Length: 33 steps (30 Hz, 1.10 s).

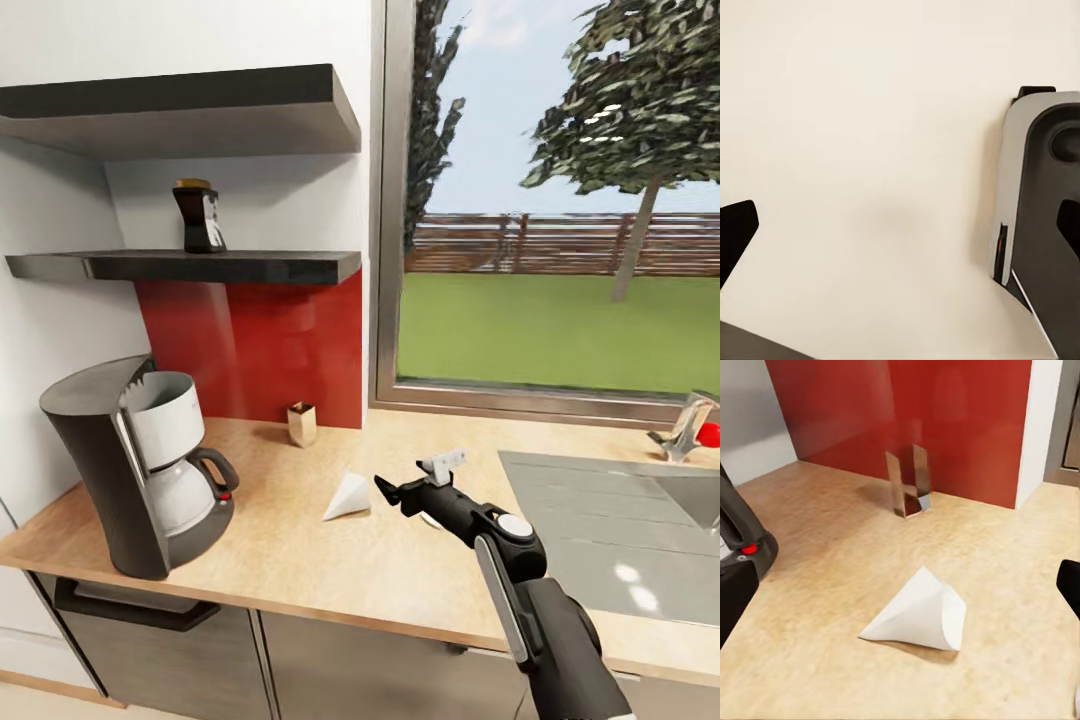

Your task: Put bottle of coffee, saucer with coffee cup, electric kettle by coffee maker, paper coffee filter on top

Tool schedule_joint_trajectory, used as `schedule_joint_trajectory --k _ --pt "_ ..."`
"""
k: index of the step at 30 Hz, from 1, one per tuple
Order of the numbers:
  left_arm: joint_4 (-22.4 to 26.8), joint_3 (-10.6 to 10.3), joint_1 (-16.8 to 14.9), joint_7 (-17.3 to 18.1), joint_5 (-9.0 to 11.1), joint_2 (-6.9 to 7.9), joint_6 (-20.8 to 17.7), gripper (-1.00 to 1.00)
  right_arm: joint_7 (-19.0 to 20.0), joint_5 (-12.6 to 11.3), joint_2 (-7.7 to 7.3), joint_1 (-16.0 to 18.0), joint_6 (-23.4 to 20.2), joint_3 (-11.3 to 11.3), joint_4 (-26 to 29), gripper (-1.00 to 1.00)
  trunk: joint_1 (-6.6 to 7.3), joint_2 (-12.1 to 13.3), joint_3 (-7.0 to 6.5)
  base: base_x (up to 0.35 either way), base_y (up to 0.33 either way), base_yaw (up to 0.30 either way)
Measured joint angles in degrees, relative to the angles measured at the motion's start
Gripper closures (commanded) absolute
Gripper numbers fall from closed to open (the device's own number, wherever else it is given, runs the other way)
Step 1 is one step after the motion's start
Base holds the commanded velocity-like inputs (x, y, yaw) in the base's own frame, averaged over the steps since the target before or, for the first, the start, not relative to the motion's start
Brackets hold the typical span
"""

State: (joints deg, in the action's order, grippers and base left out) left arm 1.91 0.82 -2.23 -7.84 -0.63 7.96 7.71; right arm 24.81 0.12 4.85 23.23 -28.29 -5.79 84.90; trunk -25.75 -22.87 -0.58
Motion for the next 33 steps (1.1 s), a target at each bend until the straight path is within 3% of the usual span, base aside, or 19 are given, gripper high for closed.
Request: schedule_joint_trajectory --k 16,27,33 --pt "0.0 0.0 1.9 -2.2 -0.1 0.89 -0.1 -1.00 0.5 0.1 -0.21 0.0 -1.4 0.1 -4.0 -1.00 0.00 0.0 0.00 0.040 0.000 0.000" --pt "-0.1 -0.2 2.1 -2.2 -0.1 0.31 -0.6 -1.00 0.4 0.6 0.31 -0.2 -2.3 0.6 -6.8 -1.00 -0.01 0.0 0.00 0.066 0.002 0.000" --pt "-0.1 -0.2 2.1 -2.2 -0.1 0.23 -0.6 -1.00 0.4 0.5 -0.91 -0.2 -2.2 0.6 -8.5 -1.00 0.00 0.0 0.00 0.110 0.140 0.000"
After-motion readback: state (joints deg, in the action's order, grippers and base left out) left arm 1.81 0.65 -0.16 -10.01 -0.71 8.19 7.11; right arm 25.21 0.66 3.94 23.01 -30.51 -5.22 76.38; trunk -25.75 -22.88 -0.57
